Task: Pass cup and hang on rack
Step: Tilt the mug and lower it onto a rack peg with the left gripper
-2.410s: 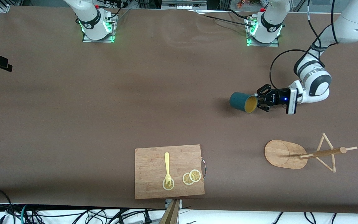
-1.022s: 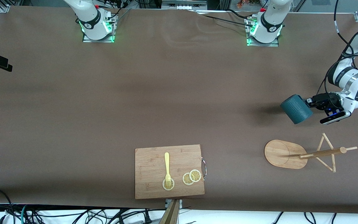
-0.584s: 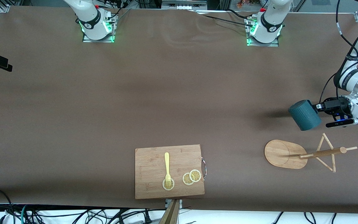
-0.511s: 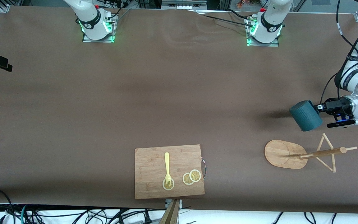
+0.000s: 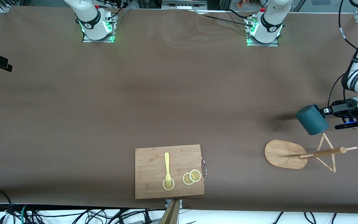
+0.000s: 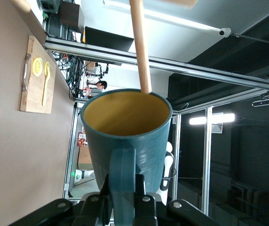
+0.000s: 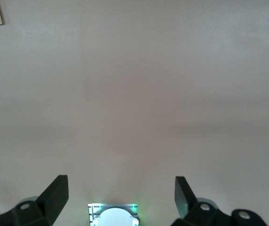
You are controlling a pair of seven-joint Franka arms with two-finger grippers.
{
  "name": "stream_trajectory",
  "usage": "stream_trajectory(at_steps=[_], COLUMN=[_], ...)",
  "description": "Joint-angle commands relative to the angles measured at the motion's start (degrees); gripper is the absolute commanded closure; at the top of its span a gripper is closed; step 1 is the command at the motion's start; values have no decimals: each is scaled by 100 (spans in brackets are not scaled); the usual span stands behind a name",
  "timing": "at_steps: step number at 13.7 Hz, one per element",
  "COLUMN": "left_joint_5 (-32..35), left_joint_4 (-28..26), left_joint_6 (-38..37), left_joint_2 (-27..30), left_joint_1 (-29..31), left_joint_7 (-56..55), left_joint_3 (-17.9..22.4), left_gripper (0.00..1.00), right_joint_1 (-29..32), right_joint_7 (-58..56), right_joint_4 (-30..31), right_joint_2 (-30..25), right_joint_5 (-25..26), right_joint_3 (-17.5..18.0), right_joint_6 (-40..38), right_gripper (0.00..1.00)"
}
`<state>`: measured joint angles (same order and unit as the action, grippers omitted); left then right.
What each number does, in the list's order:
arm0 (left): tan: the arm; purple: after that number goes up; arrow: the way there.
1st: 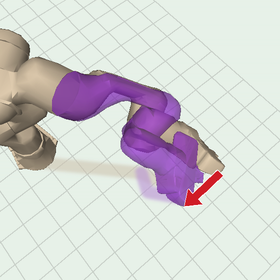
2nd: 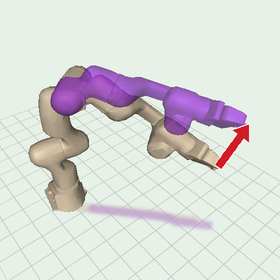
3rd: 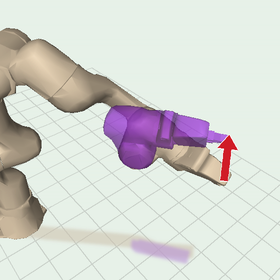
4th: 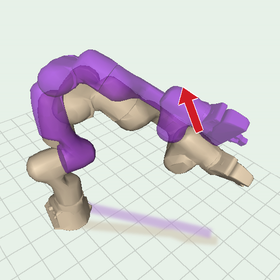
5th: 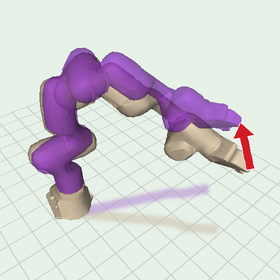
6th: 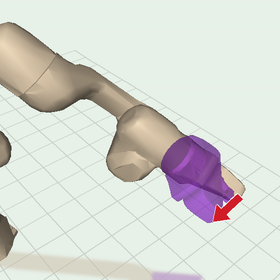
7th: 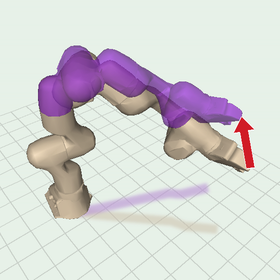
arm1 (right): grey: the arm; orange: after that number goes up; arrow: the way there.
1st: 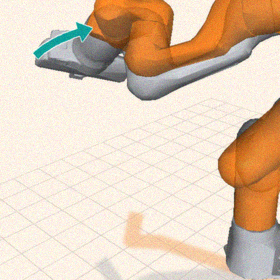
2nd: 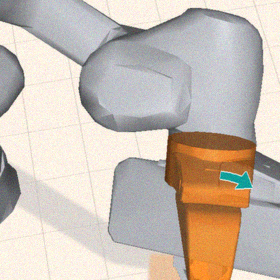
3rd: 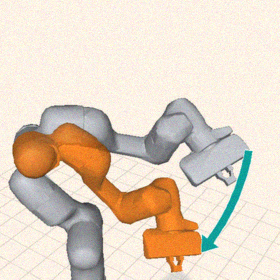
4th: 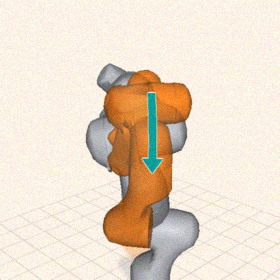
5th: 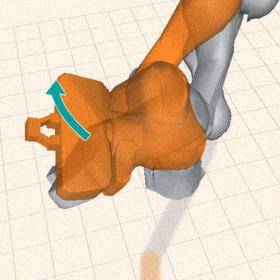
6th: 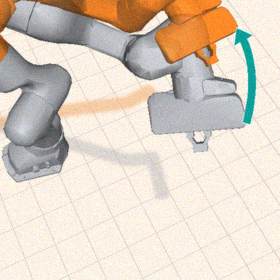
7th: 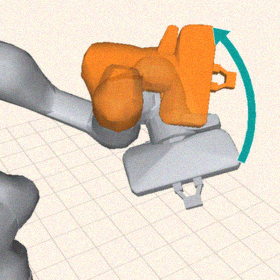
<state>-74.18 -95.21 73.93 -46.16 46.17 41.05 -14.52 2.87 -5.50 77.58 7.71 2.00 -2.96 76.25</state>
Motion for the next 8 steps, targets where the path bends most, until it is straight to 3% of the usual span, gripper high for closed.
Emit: stream_trajectory(at_steps=[1,8], left_joint_5=[114,114], left_joint_4=[433,1180], left_joint_6=[-63,-45], left_joint_2=[-262,-771], left_joint_1=[-56,-161], left_joint_7=[-167,-536], left_joint_3=[-16,-16], left_gripper=[100,100], right_joint_1=[20,20], right_joint_7=[-13,-13], right_joint_4=[82,82], right_joint_2=[-77,-77], right_joint_5=[-85,-85], right_joint_3=[-3,-3], right_joint_6=[57,57], right_gripper=[0,0])
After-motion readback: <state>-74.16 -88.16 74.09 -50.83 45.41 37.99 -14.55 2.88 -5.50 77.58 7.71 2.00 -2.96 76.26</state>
